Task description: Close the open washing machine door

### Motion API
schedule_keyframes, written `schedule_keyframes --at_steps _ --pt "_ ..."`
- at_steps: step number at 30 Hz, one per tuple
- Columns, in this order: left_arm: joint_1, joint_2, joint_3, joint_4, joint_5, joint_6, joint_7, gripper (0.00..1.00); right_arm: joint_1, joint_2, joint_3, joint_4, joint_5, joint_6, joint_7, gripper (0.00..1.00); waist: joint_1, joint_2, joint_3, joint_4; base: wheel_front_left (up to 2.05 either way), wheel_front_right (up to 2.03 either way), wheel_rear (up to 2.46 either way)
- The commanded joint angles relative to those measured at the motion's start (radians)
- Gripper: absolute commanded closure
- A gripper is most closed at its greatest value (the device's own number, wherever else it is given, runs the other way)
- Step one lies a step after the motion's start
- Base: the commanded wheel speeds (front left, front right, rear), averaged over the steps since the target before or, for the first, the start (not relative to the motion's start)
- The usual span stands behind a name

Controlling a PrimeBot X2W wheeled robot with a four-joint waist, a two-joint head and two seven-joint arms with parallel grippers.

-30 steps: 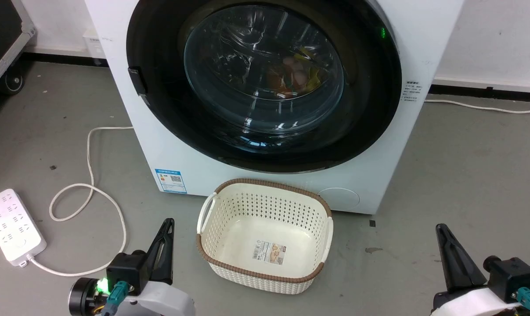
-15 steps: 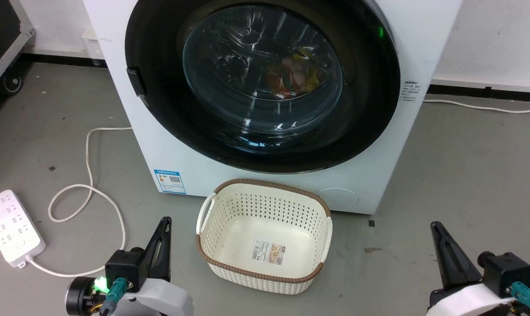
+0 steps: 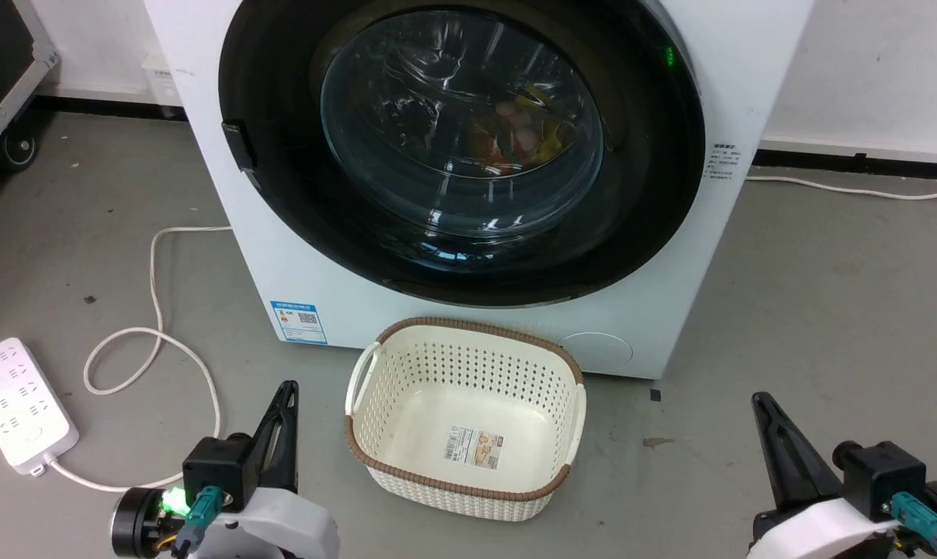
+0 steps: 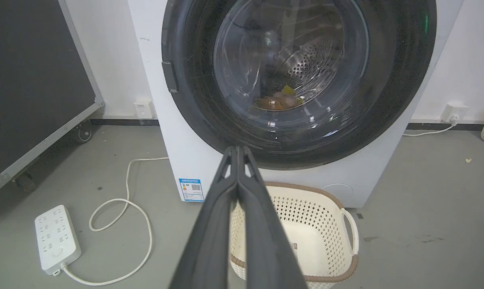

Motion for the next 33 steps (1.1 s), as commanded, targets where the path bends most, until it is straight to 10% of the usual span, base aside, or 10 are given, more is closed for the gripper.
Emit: schedule_keyframes --at_steps 1,33 --pt "0.013 -0.001 0.007 -0.009 0.009 0.006 0.007 1.0 -0.016 0.003 0.005 -0.008 -0.005 -0.001 0.007 1.0 0.0 -0.0001 0.0 0.0 0.0 0.0 0.0" --pt "0.018 -0.007 0.032 -0.052 0.038 0.024 0.071 1.0 -0.029 0.004 0.034 -0.022 -0.029 -0.001 0.068 1.0 -0.0001 -0.0001 -0.002 -0.008 0.0 0.0 0.0"
